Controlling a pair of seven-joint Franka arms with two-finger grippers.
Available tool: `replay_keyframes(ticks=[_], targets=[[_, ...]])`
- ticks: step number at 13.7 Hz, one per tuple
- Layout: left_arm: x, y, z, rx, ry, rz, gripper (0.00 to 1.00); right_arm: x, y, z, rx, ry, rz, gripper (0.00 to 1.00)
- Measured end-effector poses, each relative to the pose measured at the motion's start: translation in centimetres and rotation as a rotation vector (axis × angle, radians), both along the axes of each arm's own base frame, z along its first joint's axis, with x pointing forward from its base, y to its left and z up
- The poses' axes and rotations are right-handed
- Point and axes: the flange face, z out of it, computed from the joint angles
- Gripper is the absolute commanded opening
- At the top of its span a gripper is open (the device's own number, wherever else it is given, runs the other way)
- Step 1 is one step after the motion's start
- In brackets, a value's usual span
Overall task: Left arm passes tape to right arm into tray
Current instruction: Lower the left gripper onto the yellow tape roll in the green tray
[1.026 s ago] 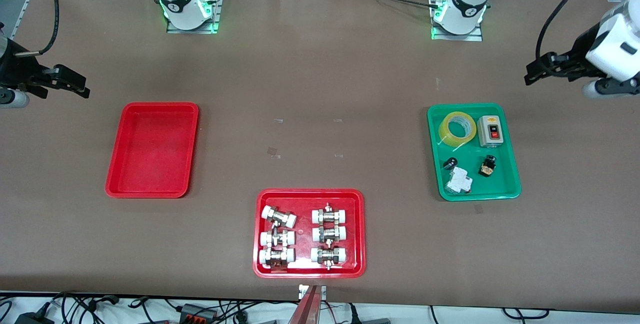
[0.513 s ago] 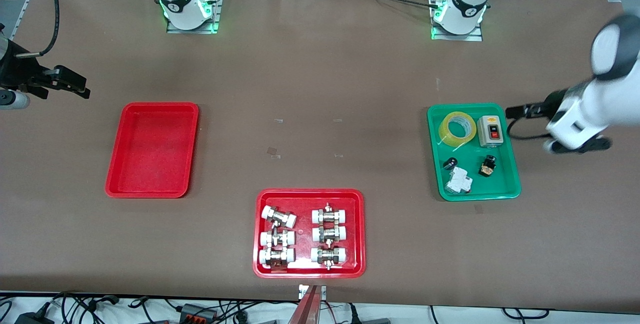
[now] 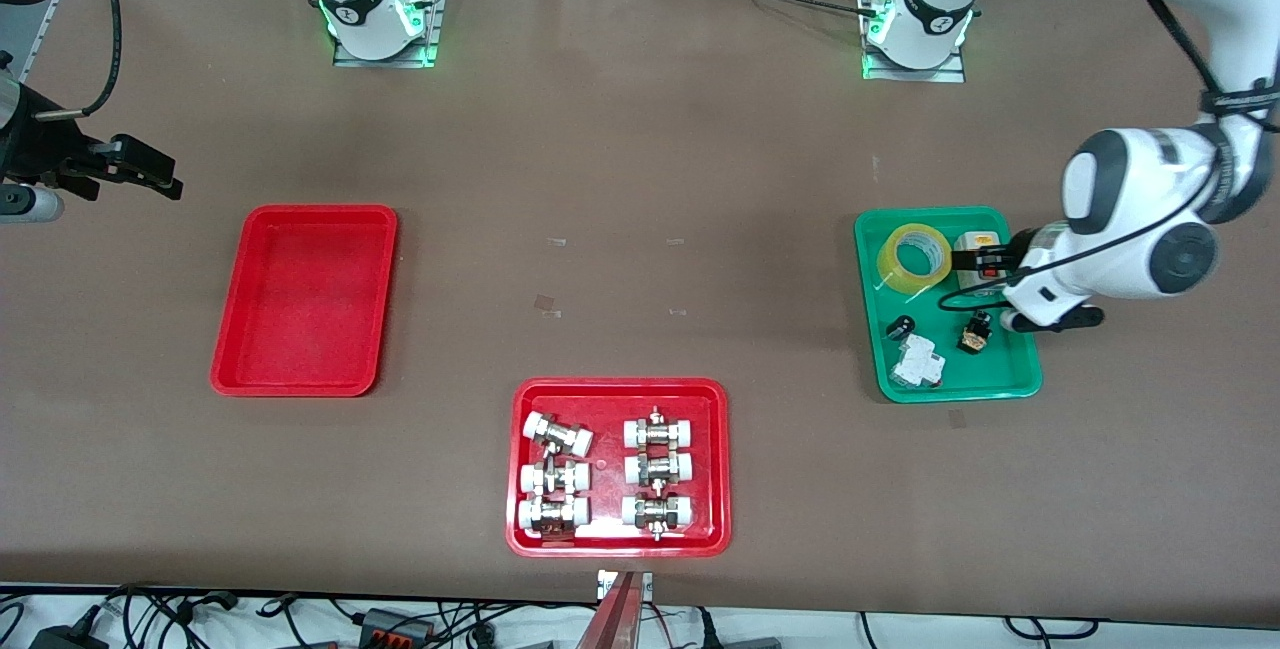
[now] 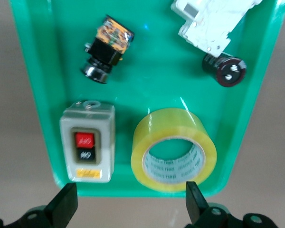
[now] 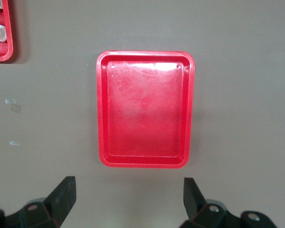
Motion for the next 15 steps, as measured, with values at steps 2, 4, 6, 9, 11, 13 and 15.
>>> replay_keyframes(ticks=[2,4,6,9,11,13,15], targets=[[-1.4,-0.7,-2.2,-0.002,-0.004,-0.010,1.00,0.0,0.0,-0.1,0.000,0.001,0.000,1.00],[-2.2,-1.4,-2.9,-0.003,-0.002,-0.015,1.00,0.0,0.0,-0.1,0.000,0.002,0.000,1.00],[-2.8,-2.1,-3.5,0.001,-0.024,-0.008,1.00,0.0,-0.1,-0.1,0.000,0.002,-0.001,1.00],[-4.1,-2.5,-4.9,0.006,-0.044,0.004,1.00,0.0,-0.1,-0.1,0.000,0.002,-0.002,1.00],[-4.3,-2.3,-5.1,0.007,-0.042,0.009,1.00,0.1,-0.1,-0.1,0.000,0.002,-0.002,1.00],[-4.4,-2.0,-5.2,0.008,-0.039,0.018,1.00,0.1,-0.1,-0.1,0.000,0.002,-0.003,1.00],[-4.5,-1.8,-5.4,0.008,-0.039,0.024,0.98,0.1,-0.2,-0.1,0.000,0.002,-0.003,1.00]])
